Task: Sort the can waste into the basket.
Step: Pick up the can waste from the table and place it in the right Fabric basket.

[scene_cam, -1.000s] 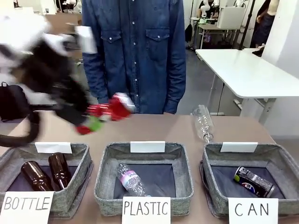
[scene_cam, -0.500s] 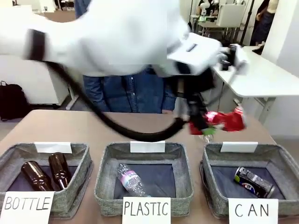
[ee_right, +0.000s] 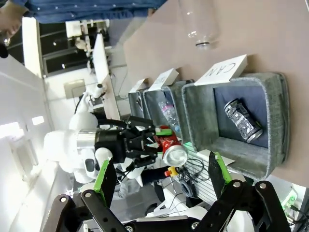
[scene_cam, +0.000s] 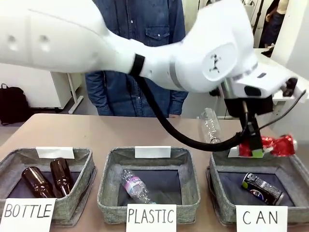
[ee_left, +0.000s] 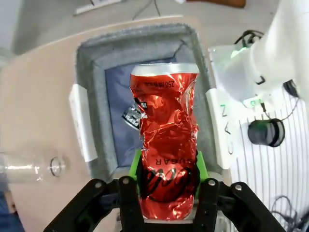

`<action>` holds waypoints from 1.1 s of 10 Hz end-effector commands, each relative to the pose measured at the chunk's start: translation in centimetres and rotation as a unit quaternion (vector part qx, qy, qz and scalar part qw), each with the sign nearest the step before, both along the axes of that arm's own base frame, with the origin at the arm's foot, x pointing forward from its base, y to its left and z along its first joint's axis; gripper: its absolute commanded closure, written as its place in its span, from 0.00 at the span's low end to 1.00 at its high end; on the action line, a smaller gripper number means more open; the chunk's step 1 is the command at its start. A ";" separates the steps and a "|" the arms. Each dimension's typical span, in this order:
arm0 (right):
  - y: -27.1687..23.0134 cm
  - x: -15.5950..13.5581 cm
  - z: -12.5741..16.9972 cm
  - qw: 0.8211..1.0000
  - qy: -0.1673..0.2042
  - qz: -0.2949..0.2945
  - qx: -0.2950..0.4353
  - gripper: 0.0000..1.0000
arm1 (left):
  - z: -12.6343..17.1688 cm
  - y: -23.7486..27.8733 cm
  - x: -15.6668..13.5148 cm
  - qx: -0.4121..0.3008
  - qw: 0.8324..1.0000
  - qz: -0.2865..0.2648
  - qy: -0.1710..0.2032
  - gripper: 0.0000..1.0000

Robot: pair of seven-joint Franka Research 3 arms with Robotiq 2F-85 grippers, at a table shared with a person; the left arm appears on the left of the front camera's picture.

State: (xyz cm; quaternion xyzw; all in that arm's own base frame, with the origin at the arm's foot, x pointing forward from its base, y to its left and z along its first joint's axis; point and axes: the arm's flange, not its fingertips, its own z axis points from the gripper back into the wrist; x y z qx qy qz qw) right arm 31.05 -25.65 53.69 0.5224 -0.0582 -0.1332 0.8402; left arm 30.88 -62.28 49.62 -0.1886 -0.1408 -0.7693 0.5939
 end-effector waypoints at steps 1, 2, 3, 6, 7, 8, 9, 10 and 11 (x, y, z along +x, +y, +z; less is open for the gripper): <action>-0.1 0.0 0.3 1.000 0.002 -0.003 -0.001 0.00 | 1.6 -0.6 0.3 0.020 1.000 0.016 -0.014 0.53; -0.1 0.0 0.3 1.000 0.002 -0.003 -0.001 0.00 | 1.4 -0.5 0.4 0.025 0.999 0.020 -0.020 0.53; -0.1 0.0 0.3 1.000 0.002 -0.003 -0.001 0.00 | 1.3 -0.5 0.4 0.027 0.999 0.017 -0.019 0.53; -0.1 0.0 0.3 1.000 0.002 -0.003 -0.001 0.00 | 1.1 -0.4 0.5 0.033 0.999 0.010 -0.019 0.00; -0.1 0.0 0.3 1.000 0.002 -0.003 -0.001 0.00 | 1.1 -0.4 0.5 0.033 0.999 0.009 -0.018 0.00; -0.1 0.0 0.3 1.000 0.002 -0.003 -0.001 0.00 | 1.0 -0.4 0.5 0.034 0.999 0.010 -0.019 0.00; -0.1 0.0 0.3 1.000 0.002 -0.003 -0.001 0.00 | 1.0 -0.3 0.5 0.035 0.999 0.011 -0.019 0.00; -0.1 0.0 0.3 1.000 0.002 -0.003 -0.001 0.00 | 1.0 -0.2 0.6 0.037 0.999 0.011 -0.018 0.00; -0.1 0.0 0.3 1.000 0.002 -0.003 -0.001 0.00 | 1.0 0.1 0.8 0.039 0.999 0.013 -0.016 0.00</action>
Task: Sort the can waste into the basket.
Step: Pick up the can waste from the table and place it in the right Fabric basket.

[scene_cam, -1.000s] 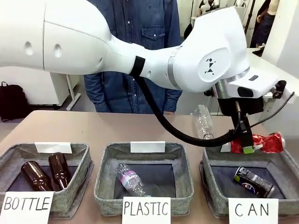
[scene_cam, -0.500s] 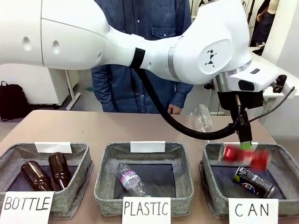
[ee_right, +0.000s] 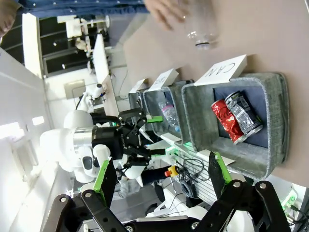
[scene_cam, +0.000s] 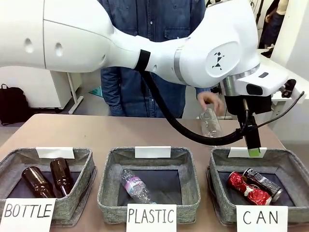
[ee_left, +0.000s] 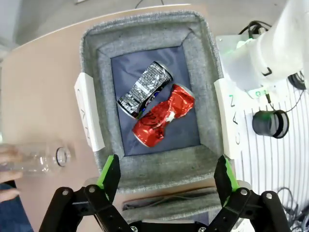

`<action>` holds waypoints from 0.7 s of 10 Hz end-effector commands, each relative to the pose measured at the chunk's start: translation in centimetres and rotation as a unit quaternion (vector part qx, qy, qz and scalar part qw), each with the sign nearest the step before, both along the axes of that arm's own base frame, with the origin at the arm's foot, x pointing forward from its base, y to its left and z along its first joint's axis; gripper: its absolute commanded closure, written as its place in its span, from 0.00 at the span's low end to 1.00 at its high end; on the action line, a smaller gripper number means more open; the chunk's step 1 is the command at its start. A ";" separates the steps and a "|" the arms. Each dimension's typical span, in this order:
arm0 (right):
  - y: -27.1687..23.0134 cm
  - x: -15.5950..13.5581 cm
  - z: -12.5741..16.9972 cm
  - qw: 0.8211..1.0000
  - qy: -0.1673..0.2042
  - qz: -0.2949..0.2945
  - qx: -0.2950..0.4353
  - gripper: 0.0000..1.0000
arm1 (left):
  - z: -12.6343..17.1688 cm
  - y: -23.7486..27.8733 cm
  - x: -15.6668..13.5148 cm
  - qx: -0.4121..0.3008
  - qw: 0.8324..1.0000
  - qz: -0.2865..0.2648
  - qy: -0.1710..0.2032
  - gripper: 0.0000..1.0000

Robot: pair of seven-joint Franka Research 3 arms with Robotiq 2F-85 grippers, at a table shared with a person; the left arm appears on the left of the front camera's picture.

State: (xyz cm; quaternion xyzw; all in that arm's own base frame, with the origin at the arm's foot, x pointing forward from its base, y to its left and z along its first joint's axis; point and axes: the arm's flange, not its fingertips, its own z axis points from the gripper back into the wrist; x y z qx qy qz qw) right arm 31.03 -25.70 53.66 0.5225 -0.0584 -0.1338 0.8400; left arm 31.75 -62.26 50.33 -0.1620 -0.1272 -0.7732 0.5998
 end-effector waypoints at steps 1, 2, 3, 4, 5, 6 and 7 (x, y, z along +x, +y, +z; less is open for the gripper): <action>0.0 0.0 0.0 1.000 0.000 0.000 0.000 0.00 | 0.2 1.1 -0.2 0.015 1.000 0.014 0.011 0.00; 0.5 0.3 0.0 1.000 0.000 0.023 -0.007 0.00 | 0.7 3.2 -0.7 0.038 0.999 0.010 0.034 0.00; 1.3 1.3 0.0 0.999 0.004 0.042 -0.005 0.00 | 1.9 7.5 -1.6 0.046 0.998 0.010 0.039 0.00; 2.4 2.5 0.1 0.997 0.010 0.069 -0.012 0.00 | 3.1 12.3 -1.9 0.049 0.998 0.035 0.027 0.00; 4.1 3.9 0.6 0.995 0.010 0.102 -0.023 0.00 | 4.1 17.5 -1.4 0.042 0.996 0.072 0.036 0.00; 5.9 5.1 1.2 0.990 0.012 0.133 -0.039 0.00 | 4.7 22.6 -0.8 0.036 0.991 0.114 0.057 0.00; 7.8 6.0 1.4 0.987 0.017 0.157 -0.037 0.00 | 4.9 27.9 -0.5 0.024 0.983 0.166 0.078 0.00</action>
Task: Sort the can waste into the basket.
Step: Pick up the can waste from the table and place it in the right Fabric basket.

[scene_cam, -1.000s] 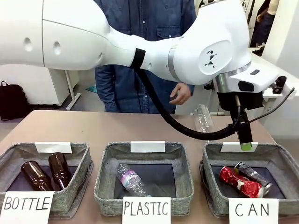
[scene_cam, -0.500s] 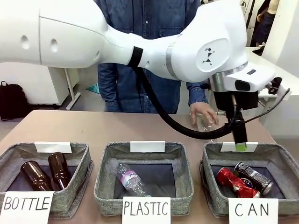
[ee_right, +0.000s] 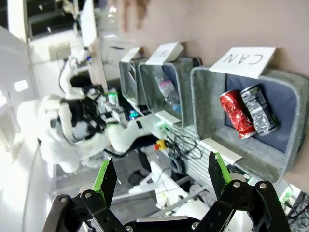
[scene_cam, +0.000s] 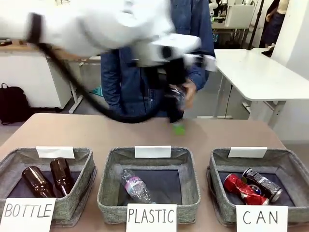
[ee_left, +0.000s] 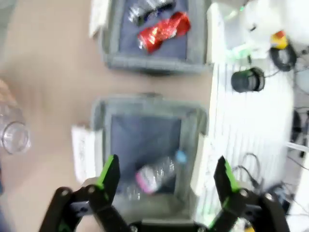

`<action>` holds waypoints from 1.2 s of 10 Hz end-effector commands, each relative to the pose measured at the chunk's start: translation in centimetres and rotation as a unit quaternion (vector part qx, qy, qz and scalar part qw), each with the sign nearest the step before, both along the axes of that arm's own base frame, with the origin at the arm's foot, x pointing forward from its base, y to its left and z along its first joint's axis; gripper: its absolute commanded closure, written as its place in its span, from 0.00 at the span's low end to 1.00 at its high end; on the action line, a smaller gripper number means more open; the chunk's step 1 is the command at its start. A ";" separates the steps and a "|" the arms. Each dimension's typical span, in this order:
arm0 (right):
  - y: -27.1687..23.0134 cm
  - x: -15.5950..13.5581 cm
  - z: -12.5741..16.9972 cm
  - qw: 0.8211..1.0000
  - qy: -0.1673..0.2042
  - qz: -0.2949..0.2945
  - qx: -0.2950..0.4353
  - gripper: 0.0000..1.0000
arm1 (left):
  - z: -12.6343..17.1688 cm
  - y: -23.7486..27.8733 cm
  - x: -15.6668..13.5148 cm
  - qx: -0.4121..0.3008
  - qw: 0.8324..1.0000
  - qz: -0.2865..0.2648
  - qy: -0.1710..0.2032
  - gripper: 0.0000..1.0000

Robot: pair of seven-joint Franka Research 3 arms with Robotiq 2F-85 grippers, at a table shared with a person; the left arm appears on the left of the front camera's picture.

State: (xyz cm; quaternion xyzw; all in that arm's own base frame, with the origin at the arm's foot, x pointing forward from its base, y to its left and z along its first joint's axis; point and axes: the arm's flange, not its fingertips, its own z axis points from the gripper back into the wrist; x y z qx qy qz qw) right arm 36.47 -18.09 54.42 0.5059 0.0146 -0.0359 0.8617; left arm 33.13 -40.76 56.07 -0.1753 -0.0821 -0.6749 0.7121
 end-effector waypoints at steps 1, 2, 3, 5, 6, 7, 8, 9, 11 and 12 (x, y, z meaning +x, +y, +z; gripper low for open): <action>2.8 1.4 0.9 0.998 0.005 0.059 -0.013 0.00 | -0.9 12.6 -2.0 -0.029 0.995 0.093 0.031 0.00; 5.4 2.0 1.3 0.997 -0.004 0.070 -0.020 0.00 | -0.9 18.3 -1.9 -0.045 0.983 0.176 0.032 0.00; 8.3 2.1 2.0 0.995 -0.027 0.092 -0.001 0.00 | -0.9 24.0 -1.8 -0.081 0.965 0.241 0.056 0.00; 14.3 1.9 2.8 0.989 -0.031 0.138 0.050 0.00 | -1.0 35.2 -1.0 -0.206 0.891 0.364 0.177 0.00; 16.0 1.9 3.0 0.988 -0.001 0.133 0.072 0.00 | -1.3 39.3 -1.3 -0.283 0.852 0.385 0.215 0.00; 16.7 2.2 2.5 0.991 0.022 0.121 0.059 0.00 | -1.7 43.0 -1.9 -0.356 0.807 0.407 0.236 0.00; 16.6 2.3 2.0 0.991 0.043 0.118 0.050 0.00 | -2.5 46.6 -2.6 -0.435 0.745 0.424 0.274 0.00; 16.0 2.4 1.5 0.992 0.049 0.109 0.044 0.00 | -4.0 50.1 -3.2 -0.506 0.665 0.463 0.296 0.00; 16.8 2.4 1.5 0.989 0.029 0.134 0.051 0.00 | -2.7 49.6 -3.3 -0.359 0.791 0.414 0.273 0.00; 16.8 2.4 1.5 0.989 0.029 0.134 0.051 0.00 | -2.7 49.6 -3.3 -0.359 0.791 0.414 0.273 0.00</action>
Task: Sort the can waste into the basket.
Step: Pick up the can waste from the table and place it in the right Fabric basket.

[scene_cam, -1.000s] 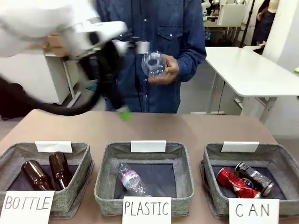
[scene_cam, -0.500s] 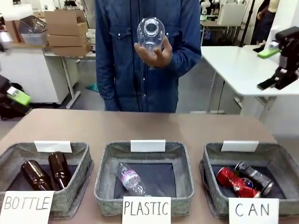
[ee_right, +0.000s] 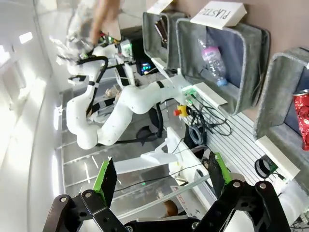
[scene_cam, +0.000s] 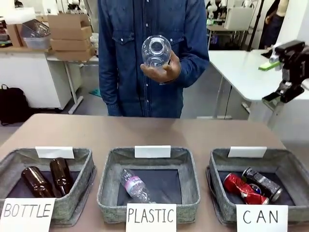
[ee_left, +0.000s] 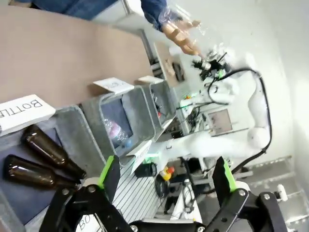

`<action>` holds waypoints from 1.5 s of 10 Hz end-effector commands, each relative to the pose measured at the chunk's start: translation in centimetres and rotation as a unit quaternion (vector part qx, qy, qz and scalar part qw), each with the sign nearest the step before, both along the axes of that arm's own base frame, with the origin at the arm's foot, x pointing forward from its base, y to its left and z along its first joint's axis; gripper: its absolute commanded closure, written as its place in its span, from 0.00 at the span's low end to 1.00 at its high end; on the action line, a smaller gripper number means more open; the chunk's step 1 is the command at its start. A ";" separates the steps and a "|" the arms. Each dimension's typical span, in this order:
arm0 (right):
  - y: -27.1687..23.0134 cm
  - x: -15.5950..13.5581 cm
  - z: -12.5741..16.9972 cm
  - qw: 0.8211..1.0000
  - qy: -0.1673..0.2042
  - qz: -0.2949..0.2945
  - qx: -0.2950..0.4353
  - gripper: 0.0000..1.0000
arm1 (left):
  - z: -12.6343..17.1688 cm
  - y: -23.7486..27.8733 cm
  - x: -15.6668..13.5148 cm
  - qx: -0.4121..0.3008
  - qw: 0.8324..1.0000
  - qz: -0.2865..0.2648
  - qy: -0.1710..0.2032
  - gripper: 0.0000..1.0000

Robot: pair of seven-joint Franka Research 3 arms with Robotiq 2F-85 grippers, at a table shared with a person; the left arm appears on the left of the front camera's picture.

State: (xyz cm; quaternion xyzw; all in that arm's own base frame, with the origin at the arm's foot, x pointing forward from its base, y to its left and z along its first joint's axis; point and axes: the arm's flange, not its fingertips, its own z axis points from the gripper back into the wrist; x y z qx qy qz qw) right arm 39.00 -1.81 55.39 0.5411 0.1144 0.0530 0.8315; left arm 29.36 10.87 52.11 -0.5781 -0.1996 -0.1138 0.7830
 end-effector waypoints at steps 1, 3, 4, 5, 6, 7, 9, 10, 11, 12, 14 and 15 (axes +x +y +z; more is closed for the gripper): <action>0.5 -0.2 0.6 1.000 -0.012 0.007 0.002 0.00 | 1.2 -2.1 0.5 0.048 0.998 -0.037 -0.017 0.00; 0.5 -0.2 0.6 1.000 -0.012 0.007 0.002 0.00 | 1.2 -2.1 0.5 0.048 0.998 -0.037 -0.017 0.00; 0.5 -0.2 0.6 1.000 -0.012 0.007 0.002 0.00 | 1.2 -2.1 0.5 0.048 0.998 -0.037 -0.017 0.00; 0.5 -0.2 0.6 1.000 -0.012 0.007 0.002 0.00 | 1.2 -2.1 0.5 0.048 0.998 -0.037 -0.017 0.00; 0.5 -0.2 0.6 1.000 -0.012 0.007 0.002 0.00 | 1.2 -2.1 0.5 0.048 0.998 -0.037 -0.017 0.00; 0.5 -0.2 0.6 1.000 -0.012 0.007 0.002 0.00 | 1.2 -2.1 0.5 0.048 0.998 -0.037 -0.017 0.00; 0.5 -0.2 0.6 1.000 -0.012 0.007 0.002 0.00 | 1.2 -2.1 0.5 0.048 0.998 -0.037 -0.017 0.00; 0.5 -0.2 0.6 1.000 -0.012 0.007 0.002 0.00 | 1.2 -2.1 0.5 0.048 0.998 -0.037 -0.017 0.00; 0.5 -0.2 0.6 1.000 -0.012 0.007 0.002 0.00 | 1.2 -2.1 0.5 0.048 0.998 -0.037 -0.017 0.00; 0.5 -0.2 0.6 1.000 -0.012 0.007 0.002 0.00 | 1.2 -2.1 0.5 0.048 0.998 -0.037 -0.017 0.00; 0.5 -0.2 0.6 1.000 -0.012 0.007 0.002 0.00 | 1.2 -2.1 0.5 0.048 0.998 -0.037 -0.017 0.00; 0.5 -0.2 0.6 1.000 -0.012 0.007 0.002 0.00 | 1.2 -2.1 0.5 0.048 0.998 -0.037 -0.017 0.00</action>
